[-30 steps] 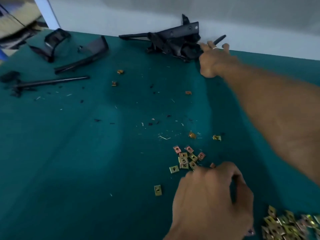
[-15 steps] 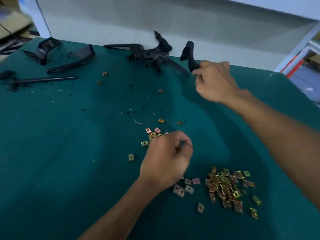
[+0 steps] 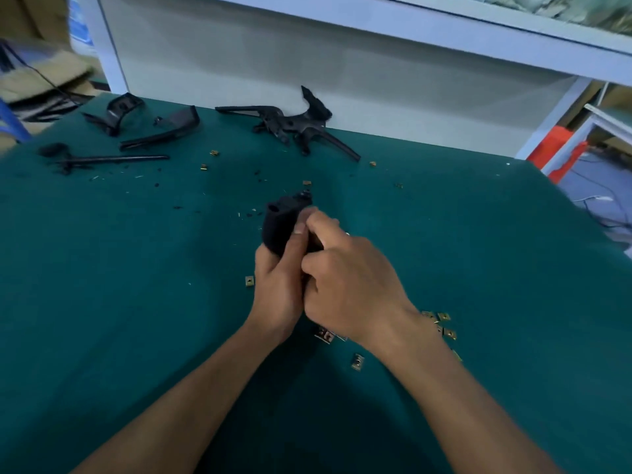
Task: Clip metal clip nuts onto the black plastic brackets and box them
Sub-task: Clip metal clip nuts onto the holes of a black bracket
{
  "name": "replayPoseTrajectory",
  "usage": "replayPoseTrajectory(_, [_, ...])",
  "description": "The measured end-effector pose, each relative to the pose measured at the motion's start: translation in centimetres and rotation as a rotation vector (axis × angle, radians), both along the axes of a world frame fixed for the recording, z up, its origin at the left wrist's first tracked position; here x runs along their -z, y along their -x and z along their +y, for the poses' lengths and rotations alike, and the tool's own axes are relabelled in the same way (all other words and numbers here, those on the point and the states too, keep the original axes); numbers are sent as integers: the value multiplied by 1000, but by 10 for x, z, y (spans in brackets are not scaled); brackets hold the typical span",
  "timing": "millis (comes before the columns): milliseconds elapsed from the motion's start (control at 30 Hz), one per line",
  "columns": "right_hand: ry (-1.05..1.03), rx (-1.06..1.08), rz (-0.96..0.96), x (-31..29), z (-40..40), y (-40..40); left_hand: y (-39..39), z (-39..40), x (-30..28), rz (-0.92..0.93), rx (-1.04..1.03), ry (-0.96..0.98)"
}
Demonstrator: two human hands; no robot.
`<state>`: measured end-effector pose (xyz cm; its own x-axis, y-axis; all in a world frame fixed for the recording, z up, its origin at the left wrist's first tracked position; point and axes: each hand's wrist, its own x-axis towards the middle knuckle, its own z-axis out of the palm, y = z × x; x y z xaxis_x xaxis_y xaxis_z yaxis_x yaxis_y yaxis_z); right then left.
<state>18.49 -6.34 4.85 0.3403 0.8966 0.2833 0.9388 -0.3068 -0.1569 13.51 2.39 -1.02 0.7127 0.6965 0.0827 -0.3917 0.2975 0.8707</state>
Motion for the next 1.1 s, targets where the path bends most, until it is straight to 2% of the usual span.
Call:
replayPoseTrajectory(67, [-127, -103, 170, -7, -11, 0, 0, 7, -6, -62, -1, 103])
replayPoseTrajectory(167, [-531, -151, 434, -9, -27, -13, 0, 25, -18, -132, 10, 304])
replayPoseTrajectory(267, [-952, 103, 664, 4, -42, -43, 2, 41, -20, -205, 98, 468])
replayPoseTrajectory(333, [-1071, 275, 685, 18, -53, -58, 4, 47, -19, -238, 186, 516])
replayPoseTrajectory(400, [-980, 383, 641, 31, -62, -70, 5, 48, -17, -255, 225, 529])
replayPoseTrajectory(467, [-756, 430, 569, 39, -64, -78, 2, 47, -15, -234, 195, 491])
replayPoseTrajectory(567, [-406, 376, 414, 40, -53, -86, -2, 46, -10, -172, 134, 416])
replayPoseTrajectory(667, [-229, 300, 317, 41, -30, -96, -3, 48, -11, -157, 151, 451])
replayPoseTrajectory(767, [-70, 307, 313, 45, -5, -106, -2, 48, -12, -155, 188, 527])
replayPoseTrajectory(867, [3, 319, 297, 48, 10, -112, 1, 50, -11, -112, 241, 442])
replayPoseTrajectory(1100, [-36, 320, 311, 53, 16, -114, 1, 38, -5, -5, 283, 90])
